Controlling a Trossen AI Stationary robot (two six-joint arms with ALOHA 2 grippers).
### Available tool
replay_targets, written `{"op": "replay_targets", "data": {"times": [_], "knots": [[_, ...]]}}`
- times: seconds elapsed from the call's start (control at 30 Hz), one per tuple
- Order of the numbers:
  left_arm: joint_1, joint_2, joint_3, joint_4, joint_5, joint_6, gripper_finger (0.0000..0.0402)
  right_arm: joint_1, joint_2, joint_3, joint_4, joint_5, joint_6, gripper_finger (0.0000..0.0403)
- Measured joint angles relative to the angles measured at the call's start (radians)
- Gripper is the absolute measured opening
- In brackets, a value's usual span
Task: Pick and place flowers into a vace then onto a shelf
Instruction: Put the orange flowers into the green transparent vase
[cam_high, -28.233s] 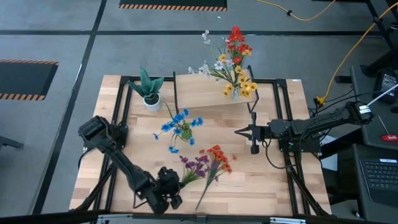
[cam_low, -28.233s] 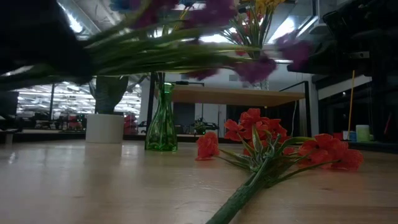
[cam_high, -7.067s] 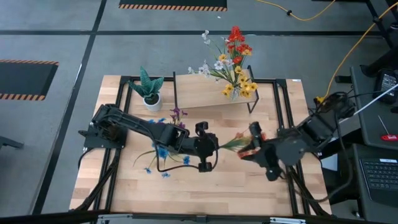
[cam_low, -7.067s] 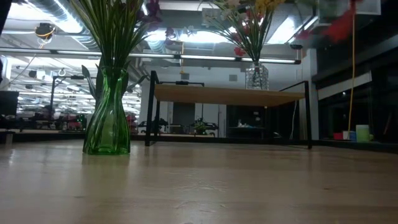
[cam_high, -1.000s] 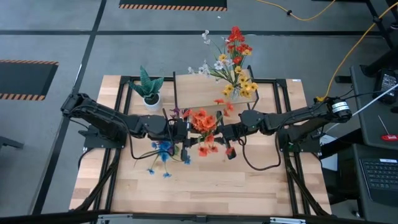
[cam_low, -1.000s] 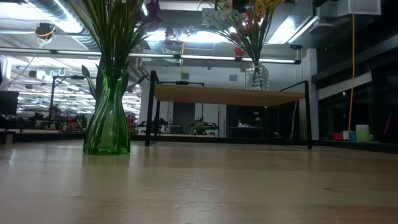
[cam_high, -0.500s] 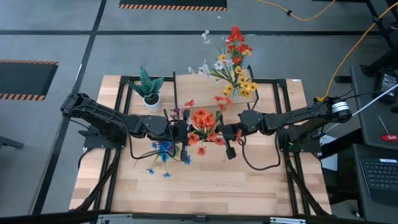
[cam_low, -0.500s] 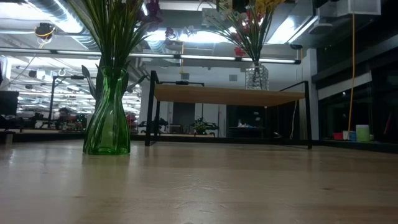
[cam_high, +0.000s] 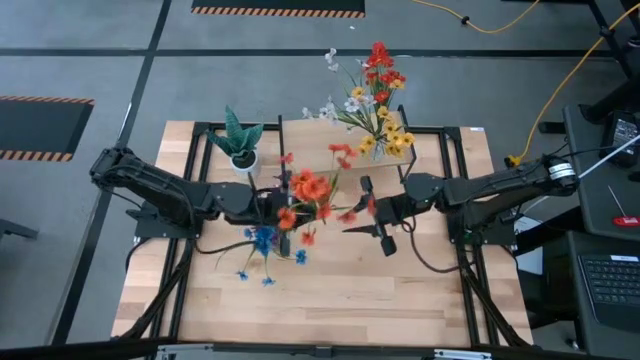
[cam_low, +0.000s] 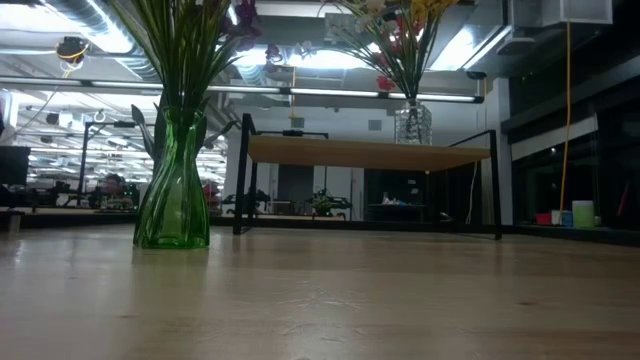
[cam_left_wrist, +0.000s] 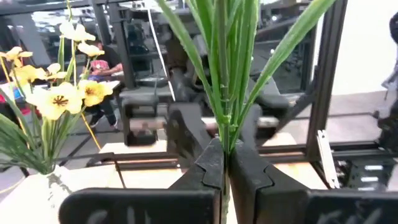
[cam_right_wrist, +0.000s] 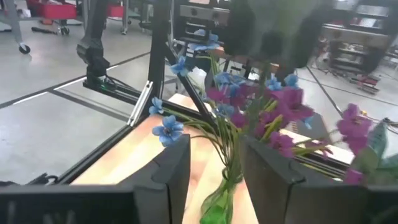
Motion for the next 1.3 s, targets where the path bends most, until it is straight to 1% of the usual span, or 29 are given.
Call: {"op": "replay_targets", "data": {"times": [0.13, 0.23, 0.33, 0.47, 0.5, 0.67, 0.77, 0.93, 1.0, 1.1, 1.3], "knots": [[-0.030, -0.054, 0.000, -0.066, -0.042, 0.000, 0.0004, 0.000, -0.055, 0.000, -0.049, 0.005, 0.000, 0.0144], [-0.061, -0.098, 0.000, -0.091, -0.089, 0.015, 0.0004, 0.000, -0.080, 0.000, -0.100, 0.007, 0.000, 0.0127], [-0.103, -0.144, 0.000, -0.120, -0.156, 0.061, 0.0004, 0.000, -0.091, -0.010, -0.129, 0.010, 0.002, 0.0093], [-0.165, -0.195, -0.003, -0.178, -0.301, 0.092, 0.0004, 0.001, -0.094, -0.050, -0.131, 0.045, 0.003, 0.0022], [-0.179, -0.207, -0.014, -0.177, -0.339, 0.089, 0.0004, 0.001, -0.094, -0.059, -0.132, 0.057, 0.003, 0.0011], [-0.239, -0.250, -0.087, -0.206, -0.525, 0.021, 0.0004, 0.001, -0.094, -0.104, -0.116, 0.070, 0.032, 0.0012], [-0.269, -0.291, -0.133, -0.204, -0.610, 0.000, 0.0004, 0.001, -0.094, -0.131, -0.099, 0.071, 0.034, 0.0004], [-0.305, -0.361, -0.171, -0.192, -0.739, -0.002, 0.0004, 0.004, -0.095, -0.138, -0.098, 0.071, 0.056, 0.0007], [-0.320, -0.380, -0.174, -0.194, -0.761, -0.011, 0.0004, 0.004, -0.094, -0.138, -0.097, 0.071, 0.053, 0.0004], [-0.350, -0.389, -0.174, -0.161, -0.761, 0.005, 0.0004, 0.005, -0.094, -0.138, -0.096, 0.070, 0.053, 0.0003], [-0.428, -0.388, -0.174, -0.096, -0.769, 0.132, 0.0004, 0.005, -0.094, -0.138, -0.096, 0.070, 0.052, 0.0002]]}}
